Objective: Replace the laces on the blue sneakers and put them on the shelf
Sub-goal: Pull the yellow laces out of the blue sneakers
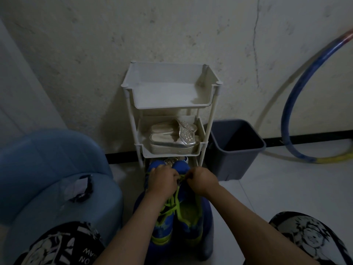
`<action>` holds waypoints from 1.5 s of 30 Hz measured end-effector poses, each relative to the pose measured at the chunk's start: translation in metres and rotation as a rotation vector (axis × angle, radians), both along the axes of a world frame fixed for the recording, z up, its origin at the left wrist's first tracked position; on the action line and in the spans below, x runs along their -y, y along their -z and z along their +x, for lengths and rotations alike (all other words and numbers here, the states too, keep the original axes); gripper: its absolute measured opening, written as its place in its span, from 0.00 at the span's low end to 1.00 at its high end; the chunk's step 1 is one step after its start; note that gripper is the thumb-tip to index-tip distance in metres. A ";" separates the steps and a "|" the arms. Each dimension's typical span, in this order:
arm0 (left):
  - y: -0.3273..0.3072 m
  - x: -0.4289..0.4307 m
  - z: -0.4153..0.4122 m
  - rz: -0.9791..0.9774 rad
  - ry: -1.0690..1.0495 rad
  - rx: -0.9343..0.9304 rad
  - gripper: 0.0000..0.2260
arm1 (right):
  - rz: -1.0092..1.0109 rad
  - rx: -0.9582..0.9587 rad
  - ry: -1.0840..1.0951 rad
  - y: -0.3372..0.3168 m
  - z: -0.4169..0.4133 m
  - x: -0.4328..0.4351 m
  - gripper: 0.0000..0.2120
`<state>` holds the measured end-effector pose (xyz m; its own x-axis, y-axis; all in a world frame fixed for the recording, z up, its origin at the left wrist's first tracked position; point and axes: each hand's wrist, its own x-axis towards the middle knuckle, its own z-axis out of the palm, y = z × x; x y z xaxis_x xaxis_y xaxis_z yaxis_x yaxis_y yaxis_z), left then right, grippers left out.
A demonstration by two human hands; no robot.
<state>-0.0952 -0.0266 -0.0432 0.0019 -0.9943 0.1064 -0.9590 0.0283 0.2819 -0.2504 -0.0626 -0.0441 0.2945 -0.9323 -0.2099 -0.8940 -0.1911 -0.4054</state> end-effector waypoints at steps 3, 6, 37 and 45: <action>-0.008 0.004 0.013 0.011 -0.186 -0.035 0.09 | 0.009 -0.010 0.000 0.000 -0.001 0.001 0.12; -0.019 0.010 0.030 0.019 -0.398 -0.113 0.11 | 0.010 -0.016 -0.005 0.001 0.000 0.001 0.13; -0.004 -0.002 0.003 0.220 0.051 -0.131 0.16 | -0.044 0.189 0.318 0.007 -0.008 0.008 0.09; -0.002 -0.001 -0.002 0.140 -0.013 -0.126 0.09 | 0.000 0.117 -0.083 -0.001 0.003 0.004 0.21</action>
